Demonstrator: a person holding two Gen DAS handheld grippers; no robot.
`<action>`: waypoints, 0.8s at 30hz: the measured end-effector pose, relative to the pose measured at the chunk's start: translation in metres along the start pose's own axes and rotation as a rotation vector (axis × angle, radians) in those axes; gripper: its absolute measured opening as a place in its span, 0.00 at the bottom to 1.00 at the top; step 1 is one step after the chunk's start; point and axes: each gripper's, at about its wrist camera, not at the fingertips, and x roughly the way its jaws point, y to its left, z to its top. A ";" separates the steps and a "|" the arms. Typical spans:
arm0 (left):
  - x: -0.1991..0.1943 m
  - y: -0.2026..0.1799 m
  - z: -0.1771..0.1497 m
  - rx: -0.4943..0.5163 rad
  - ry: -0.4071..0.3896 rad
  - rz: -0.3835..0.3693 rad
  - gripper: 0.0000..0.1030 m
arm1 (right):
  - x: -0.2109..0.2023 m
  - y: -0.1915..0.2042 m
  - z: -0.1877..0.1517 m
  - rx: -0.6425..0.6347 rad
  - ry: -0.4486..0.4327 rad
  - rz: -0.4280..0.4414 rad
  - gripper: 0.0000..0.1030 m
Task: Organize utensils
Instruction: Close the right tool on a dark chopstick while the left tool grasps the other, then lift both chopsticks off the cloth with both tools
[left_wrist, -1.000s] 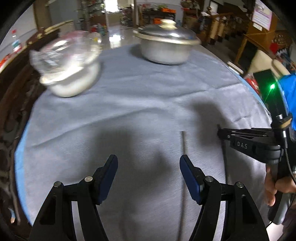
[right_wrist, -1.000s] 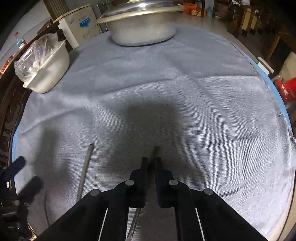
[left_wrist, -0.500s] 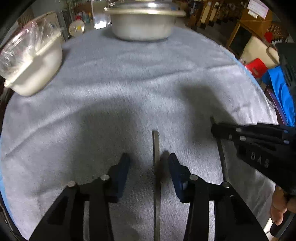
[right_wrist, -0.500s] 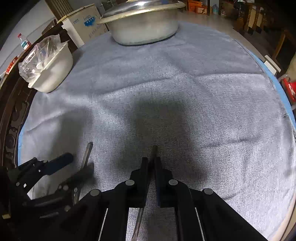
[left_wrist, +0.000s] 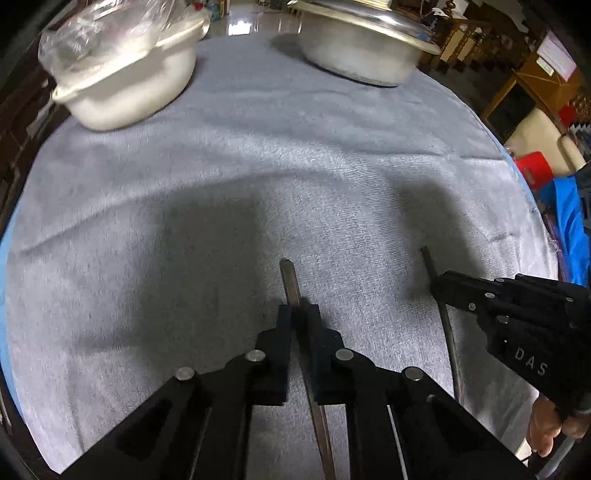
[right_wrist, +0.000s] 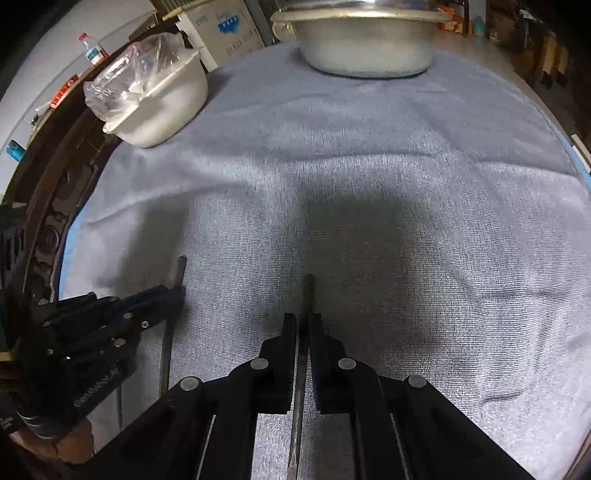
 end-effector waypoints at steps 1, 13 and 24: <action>-0.001 0.005 0.001 -0.021 0.007 -0.013 0.20 | 0.000 -0.003 0.002 0.000 0.012 -0.006 0.10; -0.002 0.006 0.016 -0.046 0.060 0.023 0.37 | 0.010 0.012 0.023 -0.042 0.120 -0.129 0.19; 0.014 -0.011 0.025 0.029 0.102 0.089 0.36 | 0.027 0.037 0.034 -0.095 0.147 -0.198 0.19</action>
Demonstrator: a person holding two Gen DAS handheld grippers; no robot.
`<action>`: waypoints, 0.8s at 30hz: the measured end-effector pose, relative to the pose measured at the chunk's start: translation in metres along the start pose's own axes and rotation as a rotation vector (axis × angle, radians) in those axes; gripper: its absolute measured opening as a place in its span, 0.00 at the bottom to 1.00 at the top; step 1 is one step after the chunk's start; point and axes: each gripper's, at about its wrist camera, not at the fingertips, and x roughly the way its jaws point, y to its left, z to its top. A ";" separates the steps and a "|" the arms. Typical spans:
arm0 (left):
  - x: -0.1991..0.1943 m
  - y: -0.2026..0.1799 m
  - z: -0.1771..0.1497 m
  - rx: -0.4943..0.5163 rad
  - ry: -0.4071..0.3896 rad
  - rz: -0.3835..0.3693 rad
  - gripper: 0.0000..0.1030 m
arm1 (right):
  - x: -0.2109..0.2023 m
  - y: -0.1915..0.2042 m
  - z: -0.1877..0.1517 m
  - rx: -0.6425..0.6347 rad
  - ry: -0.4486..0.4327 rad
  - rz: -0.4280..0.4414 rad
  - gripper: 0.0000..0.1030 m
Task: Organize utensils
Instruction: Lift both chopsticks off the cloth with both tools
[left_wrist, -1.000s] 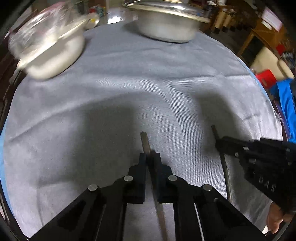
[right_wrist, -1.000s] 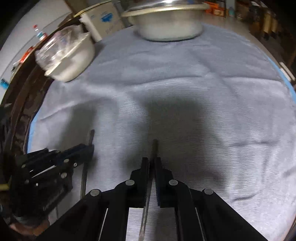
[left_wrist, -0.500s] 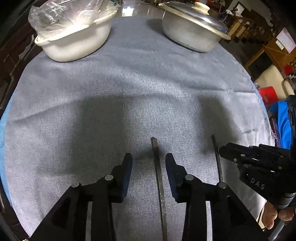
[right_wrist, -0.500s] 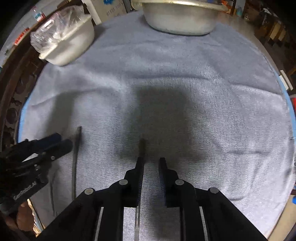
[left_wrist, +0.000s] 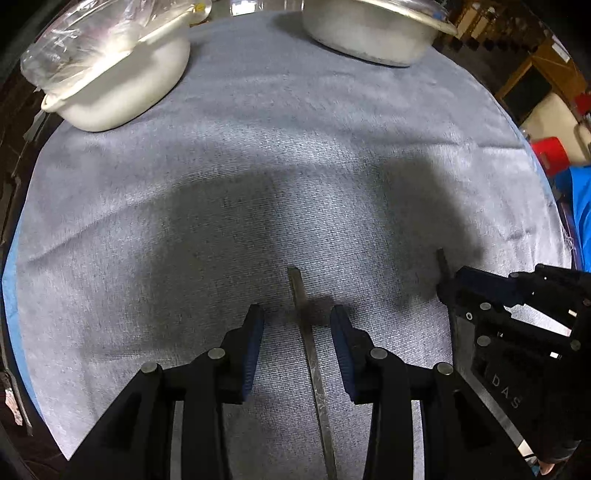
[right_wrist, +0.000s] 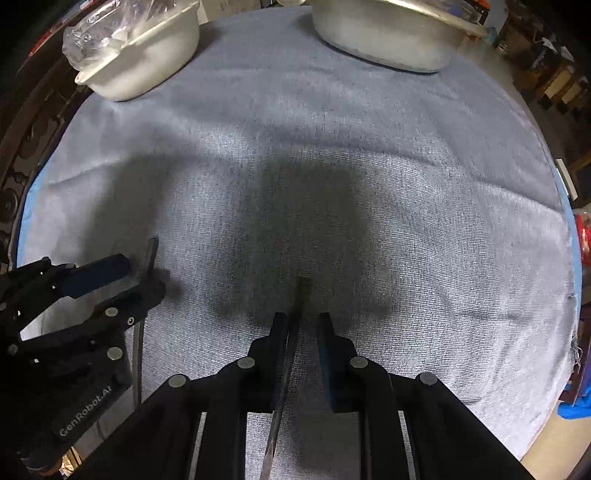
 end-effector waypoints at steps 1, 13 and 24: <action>0.001 -0.001 0.001 0.007 0.000 0.004 0.32 | 0.003 0.001 0.005 0.004 0.001 0.005 0.19; 0.007 0.001 0.008 0.004 -0.047 -0.015 0.05 | -0.001 -0.017 0.002 0.020 -0.060 0.053 0.08; -0.029 0.040 -0.012 -0.104 -0.155 -0.033 0.05 | -0.027 -0.033 -0.016 0.065 -0.184 0.117 0.06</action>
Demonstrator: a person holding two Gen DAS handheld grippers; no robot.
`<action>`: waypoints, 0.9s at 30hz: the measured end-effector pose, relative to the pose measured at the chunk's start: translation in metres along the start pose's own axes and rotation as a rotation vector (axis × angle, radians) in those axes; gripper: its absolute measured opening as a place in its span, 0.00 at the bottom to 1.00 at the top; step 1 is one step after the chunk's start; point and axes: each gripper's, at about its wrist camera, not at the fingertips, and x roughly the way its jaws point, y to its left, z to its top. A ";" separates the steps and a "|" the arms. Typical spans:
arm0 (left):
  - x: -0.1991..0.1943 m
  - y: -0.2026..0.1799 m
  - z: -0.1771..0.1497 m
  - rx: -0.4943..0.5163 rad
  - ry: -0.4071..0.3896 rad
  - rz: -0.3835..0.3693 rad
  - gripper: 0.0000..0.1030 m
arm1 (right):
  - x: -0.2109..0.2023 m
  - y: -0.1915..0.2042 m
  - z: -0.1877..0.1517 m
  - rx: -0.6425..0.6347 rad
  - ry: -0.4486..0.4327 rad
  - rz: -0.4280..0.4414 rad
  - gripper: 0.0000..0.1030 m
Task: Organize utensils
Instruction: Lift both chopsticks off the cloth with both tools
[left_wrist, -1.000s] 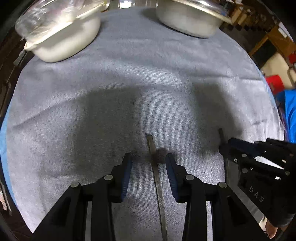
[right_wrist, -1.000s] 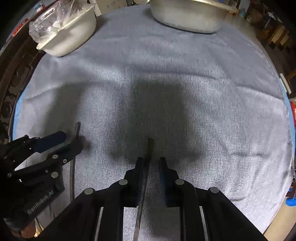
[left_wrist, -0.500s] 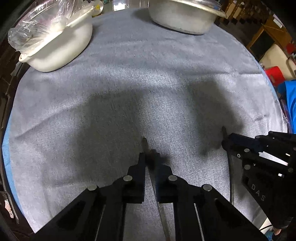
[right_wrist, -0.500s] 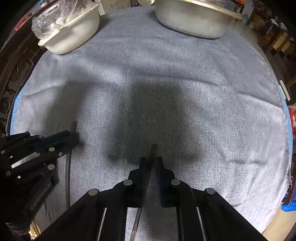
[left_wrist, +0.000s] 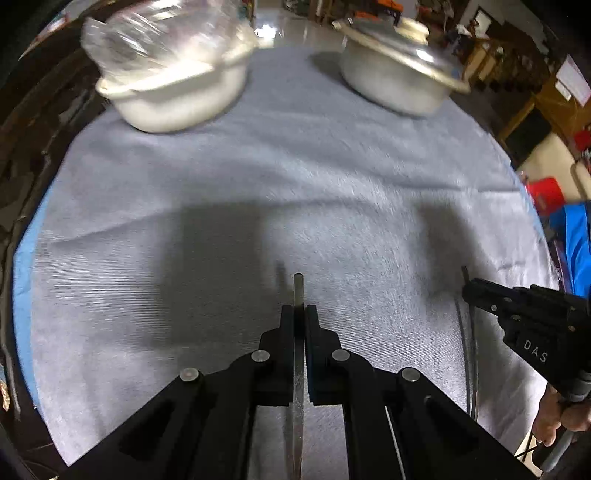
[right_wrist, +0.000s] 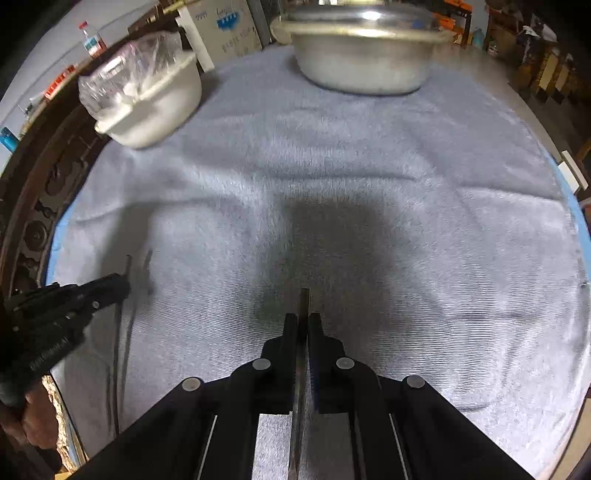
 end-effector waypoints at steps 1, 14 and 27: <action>-0.007 0.002 0.000 -0.004 -0.012 -0.001 0.05 | -0.008 0.000 0.000 0.001 -0.021 0.010 0.06; -0.104 0.010 -0.030 -0.001 -0.213 0.019 0.05 | -0.089 0.004 -0.027 -0.010 -0.260 0.038 0.06; -0.181 0.039 -0.088 -0.100 -0.386 0.017 0.05 | -0.159 0.009 -0.083 -0.003 -0.417 0.051 0.06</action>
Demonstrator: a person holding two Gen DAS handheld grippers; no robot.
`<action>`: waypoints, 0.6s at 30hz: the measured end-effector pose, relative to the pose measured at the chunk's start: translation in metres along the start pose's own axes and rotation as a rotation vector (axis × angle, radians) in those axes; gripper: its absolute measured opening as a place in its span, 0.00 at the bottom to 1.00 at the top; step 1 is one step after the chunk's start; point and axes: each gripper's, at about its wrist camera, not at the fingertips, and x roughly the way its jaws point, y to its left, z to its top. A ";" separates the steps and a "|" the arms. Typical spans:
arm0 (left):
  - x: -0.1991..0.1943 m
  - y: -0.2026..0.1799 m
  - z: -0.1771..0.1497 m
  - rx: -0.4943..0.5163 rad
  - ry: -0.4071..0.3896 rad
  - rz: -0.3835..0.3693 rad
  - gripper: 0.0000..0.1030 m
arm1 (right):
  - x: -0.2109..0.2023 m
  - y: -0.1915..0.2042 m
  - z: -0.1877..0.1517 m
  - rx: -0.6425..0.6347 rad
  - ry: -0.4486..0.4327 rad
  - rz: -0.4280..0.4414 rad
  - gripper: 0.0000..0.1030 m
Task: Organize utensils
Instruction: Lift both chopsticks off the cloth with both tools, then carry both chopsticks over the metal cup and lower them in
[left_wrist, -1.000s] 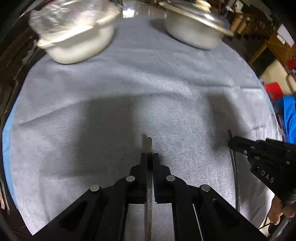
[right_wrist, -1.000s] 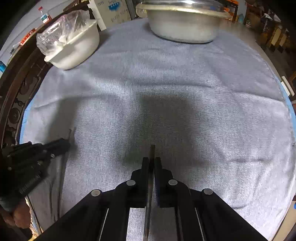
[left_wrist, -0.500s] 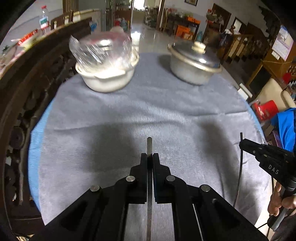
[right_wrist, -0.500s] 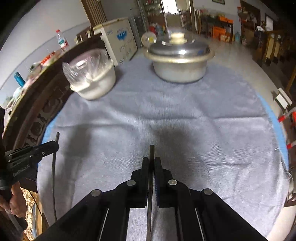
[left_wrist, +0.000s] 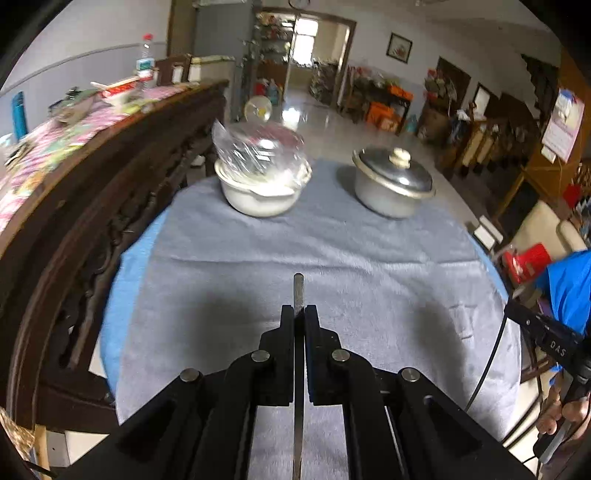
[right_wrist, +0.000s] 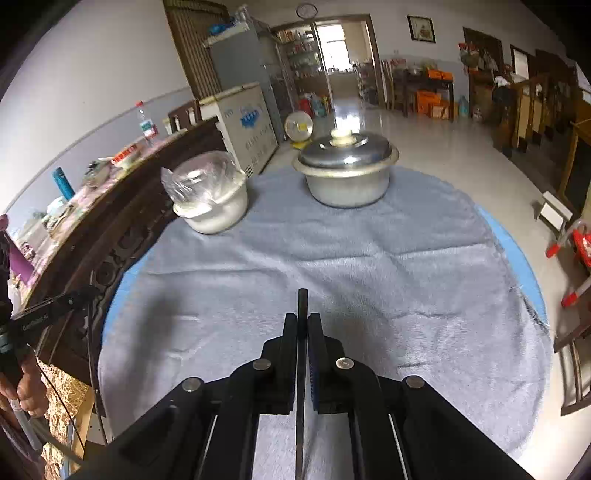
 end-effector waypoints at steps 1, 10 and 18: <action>-0.008 0.002 -0.001 -0.008 -0.016 -0.002 0.05 | -0.006 0.002 -0.001 -0.005 -0.010 -0.002 0.06; -0.086 0.000 -0.012 -0.039 -0.172 -0.008 0.05 | -0.070 0.024 -0.006 -0.056 -0.131 -0.012 0.06; -0.148 -0.020 -0.030 -0.013 -0.307 -0.018 0.05 | -0.118 0.041 -0.015 -0.088 -0.215 -0.003 0.06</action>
